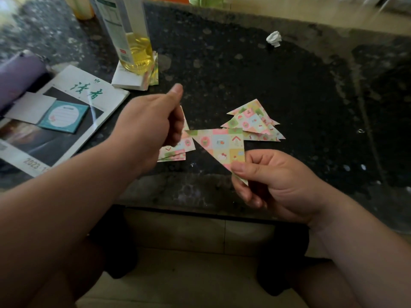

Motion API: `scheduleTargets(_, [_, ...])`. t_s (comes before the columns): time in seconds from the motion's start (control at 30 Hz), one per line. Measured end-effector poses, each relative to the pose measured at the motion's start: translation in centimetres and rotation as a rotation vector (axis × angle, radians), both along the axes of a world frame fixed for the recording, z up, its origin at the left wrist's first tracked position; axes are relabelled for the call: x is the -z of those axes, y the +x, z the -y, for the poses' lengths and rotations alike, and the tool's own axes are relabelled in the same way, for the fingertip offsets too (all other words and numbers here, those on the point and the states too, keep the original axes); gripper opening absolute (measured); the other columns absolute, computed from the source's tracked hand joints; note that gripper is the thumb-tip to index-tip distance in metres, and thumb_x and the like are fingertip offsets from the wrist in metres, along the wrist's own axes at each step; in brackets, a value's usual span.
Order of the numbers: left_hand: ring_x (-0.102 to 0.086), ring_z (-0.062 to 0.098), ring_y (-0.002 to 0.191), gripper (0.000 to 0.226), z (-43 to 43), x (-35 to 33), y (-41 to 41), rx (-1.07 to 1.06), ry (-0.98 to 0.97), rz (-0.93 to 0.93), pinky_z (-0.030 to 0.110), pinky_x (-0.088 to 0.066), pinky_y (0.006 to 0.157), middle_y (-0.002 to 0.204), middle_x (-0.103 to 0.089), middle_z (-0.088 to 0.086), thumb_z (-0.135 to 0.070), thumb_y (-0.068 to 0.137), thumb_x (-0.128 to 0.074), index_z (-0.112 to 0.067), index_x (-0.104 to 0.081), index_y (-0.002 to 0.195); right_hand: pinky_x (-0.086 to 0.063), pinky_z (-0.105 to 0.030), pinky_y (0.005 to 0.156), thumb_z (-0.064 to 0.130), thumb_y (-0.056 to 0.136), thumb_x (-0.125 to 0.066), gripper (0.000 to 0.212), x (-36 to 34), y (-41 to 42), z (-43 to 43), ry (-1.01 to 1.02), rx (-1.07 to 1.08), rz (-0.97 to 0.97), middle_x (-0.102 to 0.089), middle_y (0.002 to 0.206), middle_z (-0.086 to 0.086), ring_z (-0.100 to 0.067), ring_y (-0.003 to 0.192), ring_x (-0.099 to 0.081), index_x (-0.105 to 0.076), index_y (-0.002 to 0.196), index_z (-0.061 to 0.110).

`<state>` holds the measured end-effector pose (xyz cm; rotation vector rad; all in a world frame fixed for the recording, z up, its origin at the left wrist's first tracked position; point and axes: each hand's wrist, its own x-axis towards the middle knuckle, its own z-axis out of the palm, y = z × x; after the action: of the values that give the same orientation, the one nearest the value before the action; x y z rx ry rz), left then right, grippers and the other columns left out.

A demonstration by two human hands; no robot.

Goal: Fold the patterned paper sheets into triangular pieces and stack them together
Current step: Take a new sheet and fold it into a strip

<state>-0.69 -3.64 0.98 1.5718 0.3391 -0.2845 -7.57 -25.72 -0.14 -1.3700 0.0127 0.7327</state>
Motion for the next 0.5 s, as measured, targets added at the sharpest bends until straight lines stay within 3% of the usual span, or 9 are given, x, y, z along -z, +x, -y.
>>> scheduleTargets(0.1, [-0.058, 0.02, 0.062, 0.047, 0.5, -0.1, -1.2, 0.285, -0.054, -0.175, 0.034, -0.049, 0.056, 0.08, -0.065, 0.01, -0.053, 0.084, -0.074, -0.009, -0.066, 0.098, -0.03, -0.026, 0.044, 0.026, 0.091, -0.063, 0.029, 0.0, 0.3, 0.3, 0.004, -0.037, -0.011, -0.054, 0.06, -0.01, -0.018, 0.046, -0.043, -0.055, 0.068, 0.011])
scheduleTargets(0.17, [-0.064, 0.019, 0.067, 0.043, 0.7, 0.0, -1.5, 0.335, -0.093, -0.208, 0.031, -0.055, 0.057, 0.085, -0.071, 0.01, -0.034, 0.071, -0.085, -0.008, -0.067, 0.099, -0.03, -0.028, 0.045, 0.026, 0.093, -0.062, 0.029, 0.0, 0.5, 0.4, 0.013, -0.062, -0.02, -0.054, 0.061, -0.01, -0.018, 0.048, -0.043, -0.054, 0.07, 0.01])
scheduleTargets(0.27, [-0.07, 0.018, 0.072, 0.046, 0.3, 0.4, -1.2, 0.311, -0.166, -0.259, 0.027, -0.058, 0.059, 0.091, -0.075, 0.015, -0.014, 0.065, -0.08, -0.001, -0.068, 0.107, -0.033, -0.026, 0.044, 0.026, 0.092, -0.062, 0.03, -0.2, 0.6, 0.6, 0.013, -0.065, -0.028, -0.054, 0.06, -0.009, -0.018, 0.047, -0.044, -0.052, 0.071, 0.007])
scheduleTargets(0.37, [-0.063, 0.009, 0.058, 0.041, -0.1, 0.3, -1.0, 0.389, -0.174, -0.303, 0.02, -0.053, 0.05, 0.079, -0.071, 0.01, -0.007, 0.07, -0.075, 0.002, -0.071, 0.11, -0.038, -0.023, 0.042, 0.024, 0.093, -0.07, 0.03, -0.7, 0.7, 0.8, -0.041, -0.061, -0.022, -0.058, 0.063, -0.011, -0.017, 0.048, -0.049, -0.056, 0.071, 0.009])
scheduleTargets(0.5, [-0.063, 0.008, 0.055, 0.051, 0.0, 0.1, -1.0, 0.346, -0.167, -0.291, 0.018, -0.05, 0.046, 0.075, -0.071, 0.007, -0.007, 0.069, -0.075, -0.005, -0.067, 0.119, -0.049, -0.024, 0.042, 0.017, 0.074, -0.075, 0.014, -1.4, 1.3, 1.5, -0.14, 0.063, -0.046, -0.066, 0.068, -0.014, -0.017, 0.05, -0.058, -0.067, 0.079, 0.007])
